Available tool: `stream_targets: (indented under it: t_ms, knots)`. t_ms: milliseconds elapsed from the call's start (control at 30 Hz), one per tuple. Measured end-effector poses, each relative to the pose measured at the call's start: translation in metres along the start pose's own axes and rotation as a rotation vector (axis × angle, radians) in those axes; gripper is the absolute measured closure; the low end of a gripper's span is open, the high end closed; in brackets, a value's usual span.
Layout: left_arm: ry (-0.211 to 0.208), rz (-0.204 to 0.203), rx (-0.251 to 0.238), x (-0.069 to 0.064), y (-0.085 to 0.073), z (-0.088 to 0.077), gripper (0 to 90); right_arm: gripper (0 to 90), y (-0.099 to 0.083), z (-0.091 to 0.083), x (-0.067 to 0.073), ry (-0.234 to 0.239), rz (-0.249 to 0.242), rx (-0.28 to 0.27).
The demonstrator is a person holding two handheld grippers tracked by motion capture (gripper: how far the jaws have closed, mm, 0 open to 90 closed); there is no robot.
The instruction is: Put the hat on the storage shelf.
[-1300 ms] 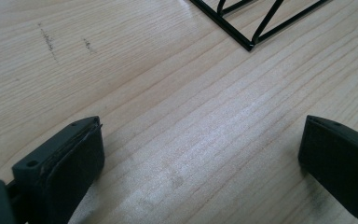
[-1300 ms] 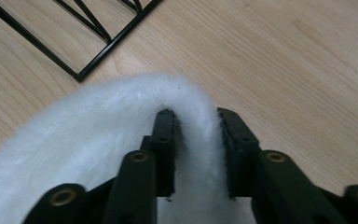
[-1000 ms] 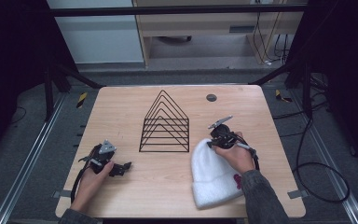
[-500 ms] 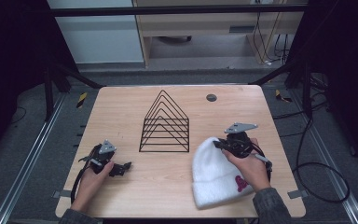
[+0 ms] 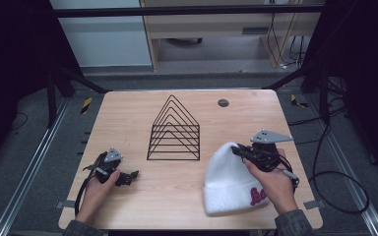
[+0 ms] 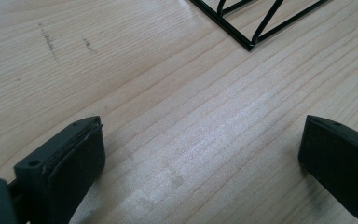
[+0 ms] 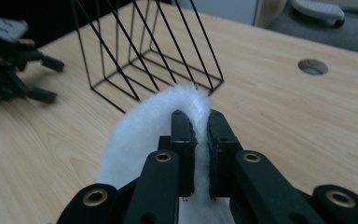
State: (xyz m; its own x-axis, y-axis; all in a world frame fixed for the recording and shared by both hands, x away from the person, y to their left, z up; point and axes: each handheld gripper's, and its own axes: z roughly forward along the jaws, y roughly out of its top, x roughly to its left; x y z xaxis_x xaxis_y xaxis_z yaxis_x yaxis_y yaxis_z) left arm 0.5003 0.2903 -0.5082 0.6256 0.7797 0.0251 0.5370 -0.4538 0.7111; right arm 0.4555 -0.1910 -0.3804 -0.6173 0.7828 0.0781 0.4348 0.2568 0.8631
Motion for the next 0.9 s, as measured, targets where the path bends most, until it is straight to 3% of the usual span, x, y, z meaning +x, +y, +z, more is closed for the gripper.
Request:
stream_targets:
  t_ms: [100,433,533,567,633,800,900]
  knots:
    - [-0.001,0.000,0.000,0.000,0.000,0.000,0.0,83.7,0.008,-0.009,0.007,0.012,-0.008,-0.046]
    - [0.001,0.002,0.002,0.000,0.000,0.000,0.0,84.1,0.037,-0.022,0.018,-0.027,-0.033,-0.146]
    - [0.031,0.012,-0.006,-0.003,0.002,-0.001,1.3,84.1,0.052,-0.026,0.019,-0.034,-0.054,-0.162]
    - [0.067,0.023,-0.021,-0.006,0.004,-0.003,2.8,84.0,0.057,-0.027,0.019,-0.037,-0.062,-0.166]
    - [0.094,0.036,-0.055,-0.008,0.008,-0.007,3.1,84.0,0.069,-0.029,0.018,-0.049,-0.072,-0.183]
    - [0.064,0.019,-0.185,-0.010,0.026,-0.027,4.6,84.1,0.091,-0.035,0.016,-0.071,-0.081,-0.205]
    - [0.043,0.019,-0.215,-0.011,0.043,-0.039,5.2,84.1,0.104,-0.038,0.015,-0.082,-0.085,-0.214]
